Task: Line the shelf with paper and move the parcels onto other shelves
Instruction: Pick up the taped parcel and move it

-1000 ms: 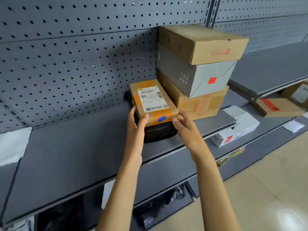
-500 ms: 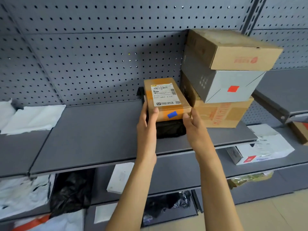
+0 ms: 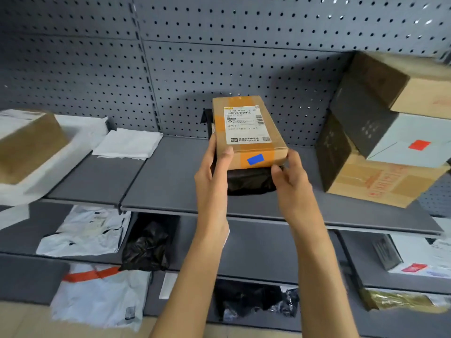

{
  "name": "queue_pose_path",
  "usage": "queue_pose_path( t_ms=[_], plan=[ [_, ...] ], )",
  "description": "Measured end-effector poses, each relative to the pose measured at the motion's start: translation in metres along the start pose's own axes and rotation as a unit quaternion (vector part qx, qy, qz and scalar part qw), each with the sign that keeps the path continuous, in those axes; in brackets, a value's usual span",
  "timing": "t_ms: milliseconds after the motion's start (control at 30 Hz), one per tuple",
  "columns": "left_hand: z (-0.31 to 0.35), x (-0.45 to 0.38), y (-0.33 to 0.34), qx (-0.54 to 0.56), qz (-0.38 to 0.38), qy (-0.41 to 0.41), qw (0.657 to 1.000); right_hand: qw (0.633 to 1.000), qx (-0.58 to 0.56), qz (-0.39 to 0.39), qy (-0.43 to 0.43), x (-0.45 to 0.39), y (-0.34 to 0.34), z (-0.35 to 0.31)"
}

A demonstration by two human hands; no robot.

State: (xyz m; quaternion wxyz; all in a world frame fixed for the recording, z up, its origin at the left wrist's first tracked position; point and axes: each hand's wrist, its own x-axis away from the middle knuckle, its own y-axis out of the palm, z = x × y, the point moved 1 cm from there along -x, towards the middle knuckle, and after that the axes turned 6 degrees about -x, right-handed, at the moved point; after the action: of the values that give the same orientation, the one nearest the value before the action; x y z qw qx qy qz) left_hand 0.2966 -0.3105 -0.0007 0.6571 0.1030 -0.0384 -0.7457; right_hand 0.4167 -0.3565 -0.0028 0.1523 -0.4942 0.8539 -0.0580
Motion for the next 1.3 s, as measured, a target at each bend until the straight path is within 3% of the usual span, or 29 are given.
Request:
queue_pose_path(
  t_ms=[267,767,1300],
  plan=[
    [0.041,0.000,-0.103,0.008,0.061,0.056,0.997,0.998,-0.011,-0.051,-0.046,0.021,0.088,-0.053],
    [0.125,-0.003,-0.388,-0.005,0.184,0.136,0.973,0.969,-0.105,-0.198,-0.102,0.090,0.353,-0.169],
    [0.139,-0.052,-0.592,-0.046,0.288,0.148,0.945,0.947,-0.098,-0.283,-0.115,0.097,0.581,-0.202]
  ],
)
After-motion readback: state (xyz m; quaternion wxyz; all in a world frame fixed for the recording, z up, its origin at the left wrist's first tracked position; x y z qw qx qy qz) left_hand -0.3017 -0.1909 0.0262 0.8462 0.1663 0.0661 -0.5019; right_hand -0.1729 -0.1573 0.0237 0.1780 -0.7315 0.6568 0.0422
